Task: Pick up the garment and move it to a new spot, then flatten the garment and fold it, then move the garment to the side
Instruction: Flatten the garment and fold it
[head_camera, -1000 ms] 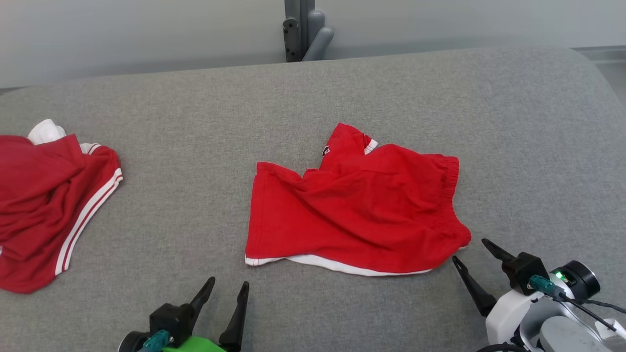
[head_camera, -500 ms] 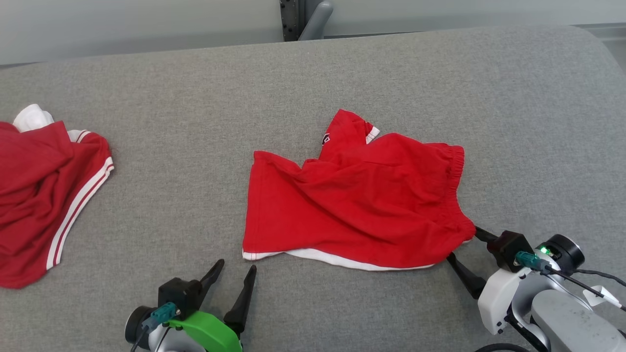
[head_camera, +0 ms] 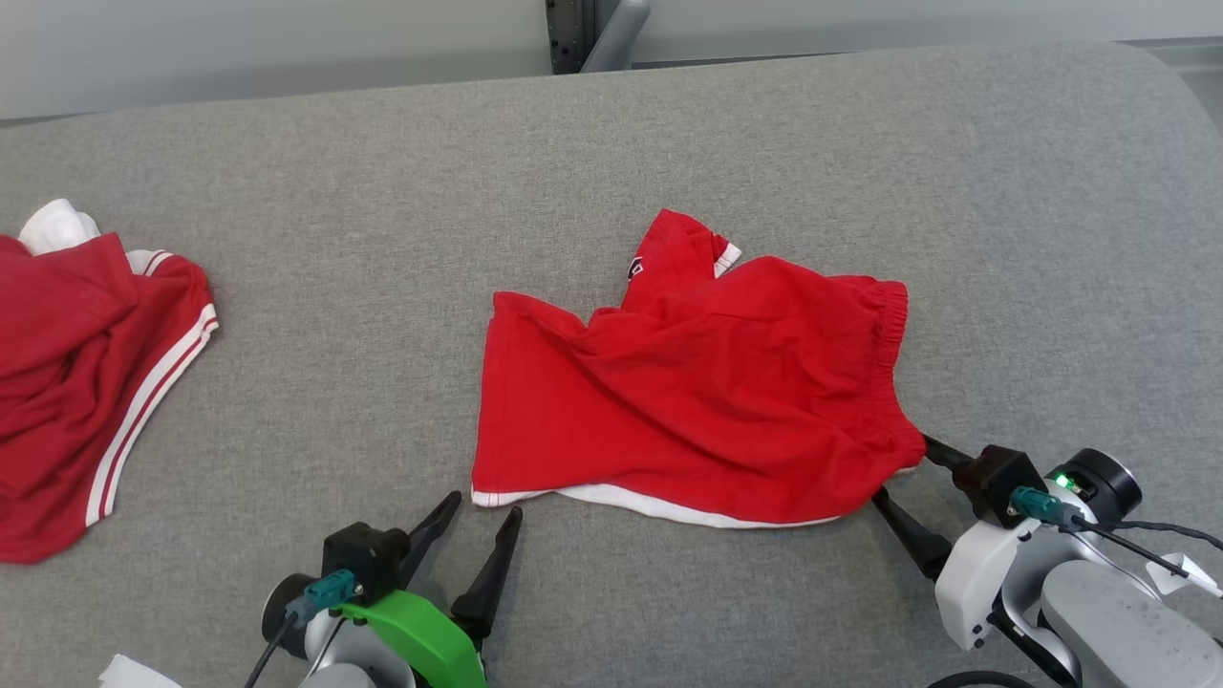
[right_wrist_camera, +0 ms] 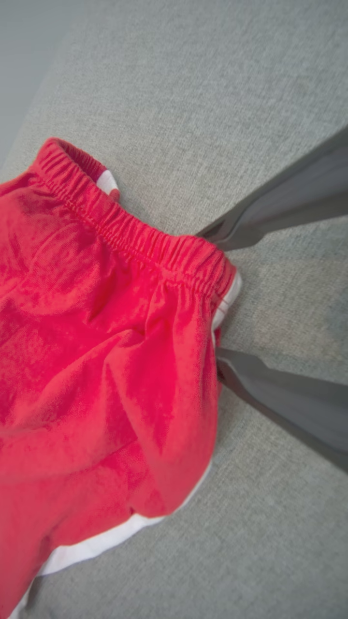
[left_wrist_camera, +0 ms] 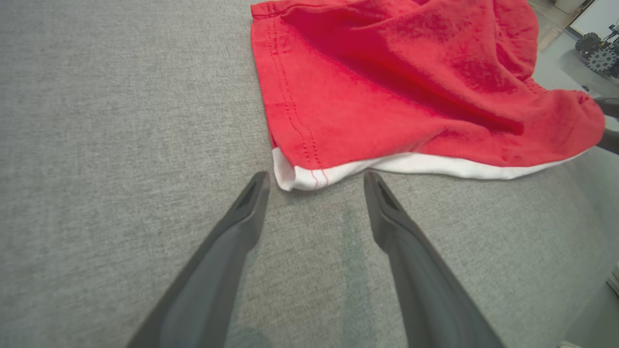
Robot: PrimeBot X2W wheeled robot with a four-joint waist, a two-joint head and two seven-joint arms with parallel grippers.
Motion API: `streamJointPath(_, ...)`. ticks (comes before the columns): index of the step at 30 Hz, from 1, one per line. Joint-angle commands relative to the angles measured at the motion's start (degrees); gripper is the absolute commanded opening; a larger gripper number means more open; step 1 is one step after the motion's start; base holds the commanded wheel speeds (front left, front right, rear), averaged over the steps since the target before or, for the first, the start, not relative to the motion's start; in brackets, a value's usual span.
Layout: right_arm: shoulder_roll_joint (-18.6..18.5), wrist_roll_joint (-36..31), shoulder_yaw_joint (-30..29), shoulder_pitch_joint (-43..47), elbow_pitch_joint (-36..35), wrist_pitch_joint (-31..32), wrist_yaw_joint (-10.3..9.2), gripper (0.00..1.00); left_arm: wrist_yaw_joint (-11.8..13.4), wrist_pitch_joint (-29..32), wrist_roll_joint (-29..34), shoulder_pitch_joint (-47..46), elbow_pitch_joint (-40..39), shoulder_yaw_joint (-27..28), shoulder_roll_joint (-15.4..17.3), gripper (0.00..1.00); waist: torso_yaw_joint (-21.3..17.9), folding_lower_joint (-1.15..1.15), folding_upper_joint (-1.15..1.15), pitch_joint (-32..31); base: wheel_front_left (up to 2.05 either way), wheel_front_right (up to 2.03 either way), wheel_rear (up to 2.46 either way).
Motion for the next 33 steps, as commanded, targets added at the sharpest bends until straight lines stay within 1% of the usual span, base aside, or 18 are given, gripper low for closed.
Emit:
streamJointPath(1, -0.34, 0.33, 0.12, 0.18, -0.22, -0.37, -0.08, 0.93, 0.00, -0.06, -0.71, -1.03, -0.16, -0.40, 0.74, 1.00, -0.11, 0.00, -0.01, 0.09, 0.00, 0.00, 0.00)
streamJointPath(3, -0.42, 0.41, 0.17, 0.08, -0.45, -0.37, -0.08, 0.92, 0.00, -0.18, -1.62, -1.94, 0.09, -1.57, 1.20, 1.00, -0.29, 0.00, -0.01, 0.20, 0.00, 0.00, 0.00)
streamJointPath(6, -0.50, 0.50, 0.23, -0.07, -0.79, -0.38, -0.08, 0.86, 0.00, -0.47, -2.48, -3.10, 0.63, -3.50, 1.50, 1.00, -0.61, 0.00, -0.01, 0.42, 0.00, 0.00, 0.00)
streamJointPath(7, -0.50, 0.51, 0.31, -0.14, -0.88, -0.38, -0.08, 0.82, 0.00, -0.56, -2.86, -3.53, 0.85, -4.18, 1.68, 1.00, -0.74, 0.00, -0.01, 0.51, 0.00, 0.00, 0.00)
streamJointPath(9, -0.50, 0.54, 0.55, -0.29, -1.01, -0.38, -0.08, 0.78, 0.00, -0.62, -3.60, -4.22, 1.44, -5.76, 2.05, 1.00, -1.00, 0.00, -0.01, 0.64, 0.00, 0.00, 0.00)
streamJointPath(10, -0.51, 0.53, 0.65, -0.39, -1.06, -0.38, -0.08, 0.77, 0.00, -0.59, -4.03, -4.51, 1.80, -6.42, 2.15, 1.00, -1.14, 0.00, -0.01, 0.68, 0.00, 0.00, 0.00)
streamJointPath(11, -0.50, 0.55, 0.74, -0.47, -1.11, -0.38, -0.08, 0.76, 0.00, -0.59, -4.32, -4.84, 2.15, -7.21, 2.29, 0.97, -1.27, 0.00, -0.01, 0.70, 0.00, 0.00, 0.00)
streamJointPath(12, -0.48, 0.61, 0.85, -0.56, -1.17, -0.38, -0.08, 0.76, 0.00, -0.63, -4.67, -5.22, 2.69, -7.81, 2.37, 0.87, -1.40, 0.00, -0.01, 0.72, 0.00, 0.00, 0.00)
streamJointPath(13, -0.45, 0.67, 0.93, -0.61, -1.23, -0.38, -0.08, 0.73, 0.00, -0.74, -5.16, -5.58, 3.15, -8.21, 2.35, 0.74, -1.53, 0.00, -0.01, 0.68, 0.00, 0.00, 0.00)
streamJointPath(14, -0.43, 0.71, 1.04, -0.62, -1.25, -0.38, -0.08, 0.69, -0.01, -0.84, -5.45, -5.88, 3.51, -8.52, 2.28, 0.51, -1.62, 0.00, -0.01, 0.61, 0.00, 0.00, 0.00)
streamJointPath(15, -0.40, 0.82, 1.26, -0.61, -1.37, -0.38, -0.08, 0.47, -0.01, -0.90, -5.54, -6.13, 3.82, -8.87, 2.17, 0.42, -1.69, 0.00, -0.01, 0.57, 0.00, 0.00, 0.00)
streamJointPath(16, -0.29, 1.08, 1.43, -0.65, -1.61, -0.38, -0.08, 0.36, -0.01, -0.99, -5.92, -6.40, 4.00, -9.17, 1.99, 0.30, -1.77, 0.00, -0.01, 0.56, 0.00, 0.00, 0.00)
streamJointPath(17, -0.25, 1.30, 1.69, -0.67, -1.73, -0.38, -0.08, 0.05, -0.01, -1.08, -6.30, -6.74, 4.22, -9.28, 1.87, 0.12, -1.84, 0.00, -0.01, 0.56, 0.00, 0.00, 0.00)
streamJointPath(18, -0.28, 1.53, 2.07, -0.77, -1.91, -0.38, -0.08, 0.00, -0.01, -1.11, -6.38, -7.02, 4.44, -9.53, 1.91, 0.00, -1.94, 0.00, -0.01, 0.55, 0.00, 0.00, 0.00)
streamJointPath(23, -0.92, 5.03, 4.85, -1.13, -3.82, -0.38, -0.08, 0.00, -0.01, -1.12, -8.34, -7.42, 2.85, -9.80, 2.26, 0.00, -2.79, 0.00, -0.01, 0.32, 0.00, 0.00, 0.00)
streamJointPath(26, -2.58, 11.34, 5.46, -2.07, -7.54, -0.38, -0.08, 0.00, -0.01, -1.13, -11.62, -6.61, -1.23, -7.43, 3.81, 0.00, -3.83, 0.00, -0.01, 0.47, 0.00, 0.00, 0.00)
streamJointPath(29, -6.40, 21.19, 5.86, -2.49, -14.60, 0.49, -0.07, 0.00, -0.01, -0.75, -15.11, -6.85, -8.45, -6.32, 7.64, 0.00, -4.32, 0.00, -0.01, 0.76, 0.00, 0.00, 0.00)
streamJointPath(33, -15.37, 35.12, 4.30, -5.07, -26.51, 5.83, -0.07, 0.00, -0.01, 5.10, -19.73, -10.91, -21.05, -5.22, 14.09, 0.00, -4.38, 0.00, -0.01, 2.19, 0.00, 0.00, 0.00)
